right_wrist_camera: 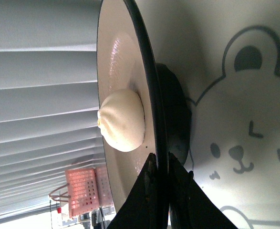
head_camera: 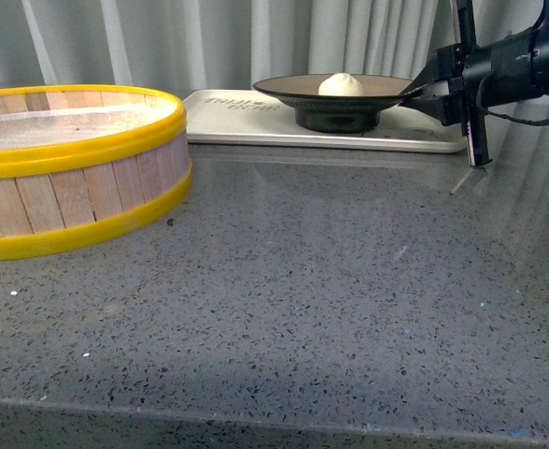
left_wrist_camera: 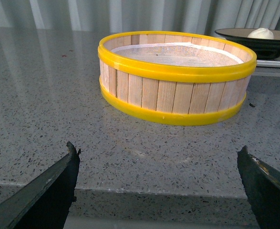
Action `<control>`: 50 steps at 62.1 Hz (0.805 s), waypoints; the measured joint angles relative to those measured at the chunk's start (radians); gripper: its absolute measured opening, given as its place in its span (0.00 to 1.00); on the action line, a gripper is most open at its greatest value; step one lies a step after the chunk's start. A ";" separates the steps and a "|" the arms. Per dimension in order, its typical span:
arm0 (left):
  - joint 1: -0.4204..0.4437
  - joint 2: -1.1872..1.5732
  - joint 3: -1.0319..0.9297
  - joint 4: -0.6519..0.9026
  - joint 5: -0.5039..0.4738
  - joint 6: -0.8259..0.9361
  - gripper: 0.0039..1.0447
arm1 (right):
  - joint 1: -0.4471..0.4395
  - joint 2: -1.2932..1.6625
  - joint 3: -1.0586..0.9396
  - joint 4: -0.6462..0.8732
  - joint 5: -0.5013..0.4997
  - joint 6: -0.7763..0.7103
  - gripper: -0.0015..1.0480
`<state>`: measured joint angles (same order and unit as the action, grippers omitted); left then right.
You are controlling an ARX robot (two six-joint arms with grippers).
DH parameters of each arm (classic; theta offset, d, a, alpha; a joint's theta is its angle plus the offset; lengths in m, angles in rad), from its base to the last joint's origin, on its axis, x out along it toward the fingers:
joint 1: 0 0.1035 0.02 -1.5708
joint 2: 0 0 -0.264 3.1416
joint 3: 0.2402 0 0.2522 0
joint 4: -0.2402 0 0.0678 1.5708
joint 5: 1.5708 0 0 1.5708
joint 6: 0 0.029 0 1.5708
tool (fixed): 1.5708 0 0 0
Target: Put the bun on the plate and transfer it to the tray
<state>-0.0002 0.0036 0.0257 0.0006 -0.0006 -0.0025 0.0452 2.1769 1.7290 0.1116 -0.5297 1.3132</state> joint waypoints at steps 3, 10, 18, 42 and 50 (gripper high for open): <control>0.000 0.000 0.000 0.000 0.000 0.000 0.94 | 0.001 0.000 0.002 -0.001 -0.003 0.000 0.03; 0.000 0.000 0.000 0.000 0.000 0.000 0.94 | 0.001 0.001 0.009 -0.011 0.002 -0.002 0.03; 0.000 0.000 0.000 0.000 0.000 0.000 0.94 | -0.005 0.002 0.010 -0.011 0.006 -0.003 0.03; 0.000 0.000 0.000 0.000 0.000 0.000 0.94 | -0.024 -0.008 -0.011 0.001 0.018 -0.009 0.03; 0.000 0.000 0.000 0.000 0.000 0.000 0.94 | -0.028 -0.016 -0.025 0.004 0.018 -0.010 0.03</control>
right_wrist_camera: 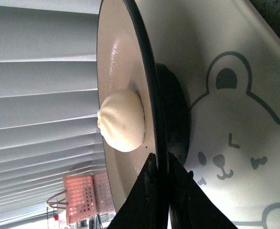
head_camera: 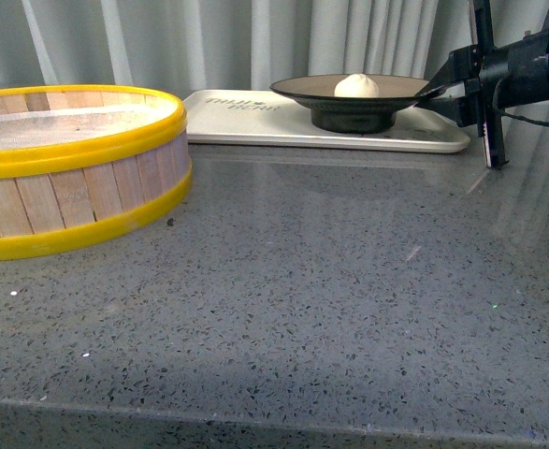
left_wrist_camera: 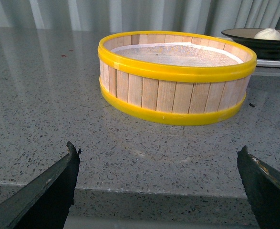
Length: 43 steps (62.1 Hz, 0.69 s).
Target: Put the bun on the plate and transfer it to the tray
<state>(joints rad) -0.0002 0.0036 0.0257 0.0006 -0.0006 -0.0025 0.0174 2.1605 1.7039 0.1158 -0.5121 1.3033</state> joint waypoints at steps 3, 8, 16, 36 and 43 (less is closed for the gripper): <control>0.000 0.000 0.000 0.000 0.000 0.000 0.94 | -0.002 -0.003 -0.008 0.004 0.001 0.000 0.03; 0.000 0.000 0.000 0.000 0.000 0.000 0.94 | -0.006 -0.014 -0.028 0.014 0.004 0.000 0.03; 0.000 0.000 0.000 0.000 0.000 0.000 0.94 | -0.011 -0.031 -0.061 0.035 0.006 0.008 0.22; 0.000 0.000 0.000 0.000 0.000 0.000 0.94 | -0.018 -0.060 -0.095 0.042 0.018 0.013 0.71; 0.000 0.000 0.000 0.000 0.000 0.000 0.94 | -0.022 -0.081 -0.103 0.051 0.018 0.018 0.89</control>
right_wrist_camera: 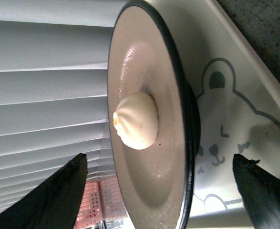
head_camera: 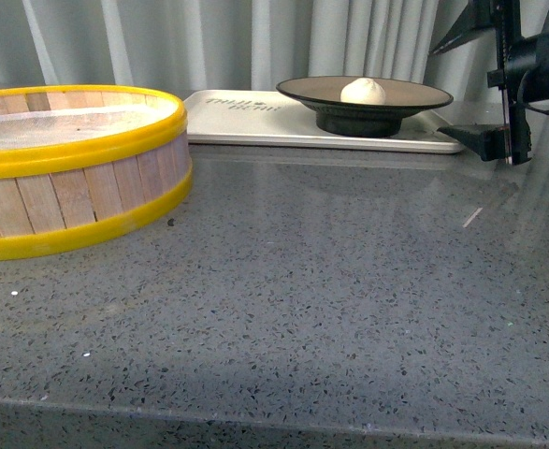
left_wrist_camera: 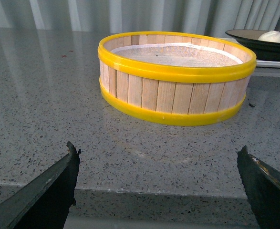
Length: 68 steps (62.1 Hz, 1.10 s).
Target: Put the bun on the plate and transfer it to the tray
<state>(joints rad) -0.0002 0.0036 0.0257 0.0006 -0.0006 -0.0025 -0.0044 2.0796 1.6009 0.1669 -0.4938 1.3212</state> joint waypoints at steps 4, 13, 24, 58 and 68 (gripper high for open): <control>0.000 0.000 0.000 0.000 0.000 0.000 0.94 | -0.003 -0.009 -0.003 0.014 -0.001 0.003 0.93; 0.000 0.000 0.000 0.000 0.000 0.000 0.94 | -0.013 -0.025 -0.003 0.019 -0.003 0.003 0.92; 0.000 0.000 0.000 0.000 0.000 0.000 0.94 | -0.035 -0.055 -0.026 0.031 -0.014 0.010 0.92; 0.000 0.000 0.000 0.000 0.000 0.000 0.94 | -0.154 -0.962 -0.813 0.254 0.557 -0.897 0.92; 0.000 0.000 0.000 0.000 0.000 0.000 0.94 | -0.226 -1.228 -1.121 0.214 0.344 -1.248 0.77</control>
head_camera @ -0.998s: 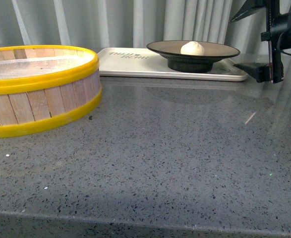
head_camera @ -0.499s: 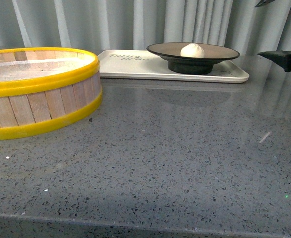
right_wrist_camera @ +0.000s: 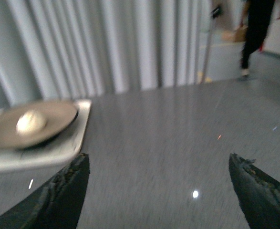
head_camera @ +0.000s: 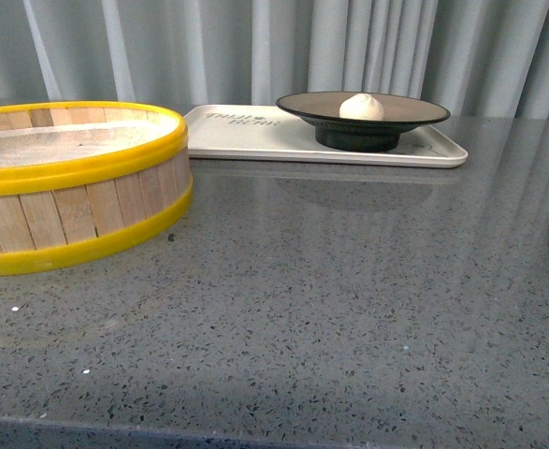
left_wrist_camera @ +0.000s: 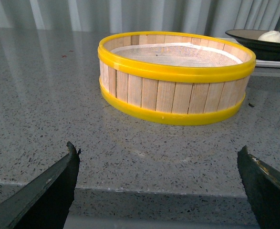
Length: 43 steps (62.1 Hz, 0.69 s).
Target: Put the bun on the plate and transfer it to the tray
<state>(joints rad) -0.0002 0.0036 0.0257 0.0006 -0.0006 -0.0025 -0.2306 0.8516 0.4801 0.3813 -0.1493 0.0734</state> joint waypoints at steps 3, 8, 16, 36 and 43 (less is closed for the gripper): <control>0.000 0.000 0.000 0.000 0.000 0.000 0.94 | 0.000 -0.109 -0.115 -0.030 -0.071 -0.034 0.66; 0.000 0.000 0.000 0.000 0.000 0.000 0.94 | 0.025 -0.205 -0.198 -0.029 -0.050 -0.052 0.50; 0.000 0.000 0.000 0.000 0.000 0.000 0.94 | 0.066 -0.271 -0.262 -0.025 -0.005 -0.062 0.28; 0.000 0.000 0.000 0.000 0.000 0.000 0.94 | 0.220 -0.417 -0.378 -0.054 0.142 -0.071 0.02; 0.000 0.000 0.000 0.000 0.000 0.000 0.94 | 0.227 -0.454 -0.398 -0.072 0.146 -0.070 0.02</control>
<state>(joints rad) -0.0002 0.0036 0.0257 0.0006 -0.0010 -0.0025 -0.0036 0.3973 0.0818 0.3096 -0.0029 0.0032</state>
